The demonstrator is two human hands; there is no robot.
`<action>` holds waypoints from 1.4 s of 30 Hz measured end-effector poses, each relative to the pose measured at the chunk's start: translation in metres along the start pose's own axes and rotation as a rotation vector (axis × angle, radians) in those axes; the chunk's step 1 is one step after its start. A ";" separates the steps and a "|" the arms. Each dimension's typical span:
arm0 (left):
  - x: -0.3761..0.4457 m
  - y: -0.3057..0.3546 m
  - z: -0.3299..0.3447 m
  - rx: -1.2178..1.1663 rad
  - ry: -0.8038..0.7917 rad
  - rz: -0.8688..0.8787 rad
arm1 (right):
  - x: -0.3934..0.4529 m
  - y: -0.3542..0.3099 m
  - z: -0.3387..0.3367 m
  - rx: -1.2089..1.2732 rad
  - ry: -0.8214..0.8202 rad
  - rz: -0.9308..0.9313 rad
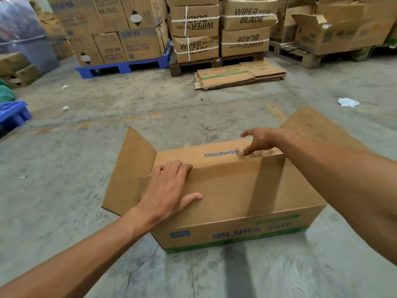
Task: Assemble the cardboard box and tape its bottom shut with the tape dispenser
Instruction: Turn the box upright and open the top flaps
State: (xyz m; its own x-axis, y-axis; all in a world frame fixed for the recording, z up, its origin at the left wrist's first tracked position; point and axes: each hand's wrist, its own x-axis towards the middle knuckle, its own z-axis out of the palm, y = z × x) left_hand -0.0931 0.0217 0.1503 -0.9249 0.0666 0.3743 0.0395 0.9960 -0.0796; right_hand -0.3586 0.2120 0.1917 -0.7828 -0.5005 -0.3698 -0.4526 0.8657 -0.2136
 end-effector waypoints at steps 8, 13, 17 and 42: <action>-0.047 0.020 -0.034 0.026 0.169 0.138 | 0.001 -0.041 0.014 -0.562 0.021 -0.189; -0.072 0.022 -0.060 -0.078 -0.003 0.160 | -0.009 -0.042 -0.030 -0.199 0.207 -0.228; -0.068 0.029 -0.092 -0.191 -0.387 0.158 | -0.011 -0.027 -0.052 -0.063 0.383 -0.175; -0.096 0.081 0.026 -0.087 -0.680 0.340 | 0.028 0.043 0.071 -0.088 0.043 0.127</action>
State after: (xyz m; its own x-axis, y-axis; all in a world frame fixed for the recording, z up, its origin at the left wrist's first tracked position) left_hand -0.0111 0.0940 0.0837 -0.8843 0.3478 -0.3113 0.3675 0.9300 -0.0047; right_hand -0.3698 0.2351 0.1079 -0.8529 -0.3878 -0.3496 -0.3828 0.9198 -0.0865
